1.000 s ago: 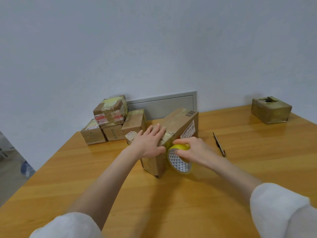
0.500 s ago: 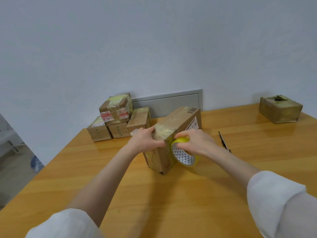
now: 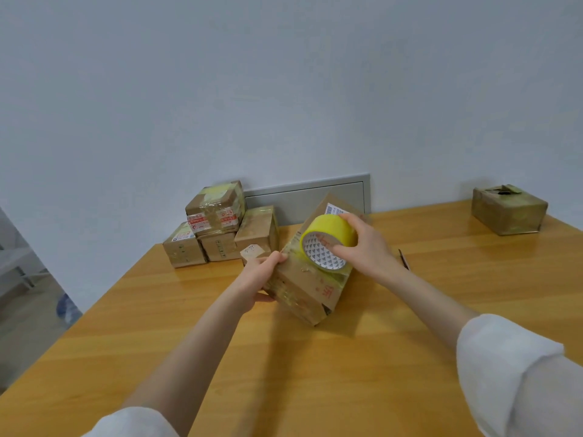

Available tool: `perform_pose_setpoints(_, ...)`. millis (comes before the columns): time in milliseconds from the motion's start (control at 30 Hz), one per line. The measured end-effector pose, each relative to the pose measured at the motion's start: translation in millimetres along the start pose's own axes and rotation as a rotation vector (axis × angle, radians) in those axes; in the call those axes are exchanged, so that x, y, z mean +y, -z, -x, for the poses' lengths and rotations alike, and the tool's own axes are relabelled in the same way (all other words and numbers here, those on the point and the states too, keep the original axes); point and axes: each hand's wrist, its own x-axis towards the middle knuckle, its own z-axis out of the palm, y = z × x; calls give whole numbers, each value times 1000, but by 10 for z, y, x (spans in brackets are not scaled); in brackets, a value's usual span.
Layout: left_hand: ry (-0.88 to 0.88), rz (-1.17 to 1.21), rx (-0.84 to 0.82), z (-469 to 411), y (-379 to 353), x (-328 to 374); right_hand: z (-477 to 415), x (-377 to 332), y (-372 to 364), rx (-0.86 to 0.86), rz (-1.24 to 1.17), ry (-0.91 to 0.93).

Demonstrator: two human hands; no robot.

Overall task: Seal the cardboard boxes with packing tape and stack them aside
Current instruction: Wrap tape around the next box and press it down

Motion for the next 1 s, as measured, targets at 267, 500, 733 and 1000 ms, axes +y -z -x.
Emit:
perform_pose_setpoints(267, -391, -1189, 250, 7, -272, 18, -141, -64, -109, -54, 29, -44)
perform_pose_setpoints(500, -286, -1269, 178, -60, -307, 108, -185, -64, -250, 13, -46, -52)
perform_pose_setpoints(733, -273, -1034, 75, -188, -162, 76, -368, -139, -422, -30, 13, -58)
perform_pose_setpoints(1000, -295, -1073, 170, -81, -146, -61, -366, -96, -547, -107, -10, -65)
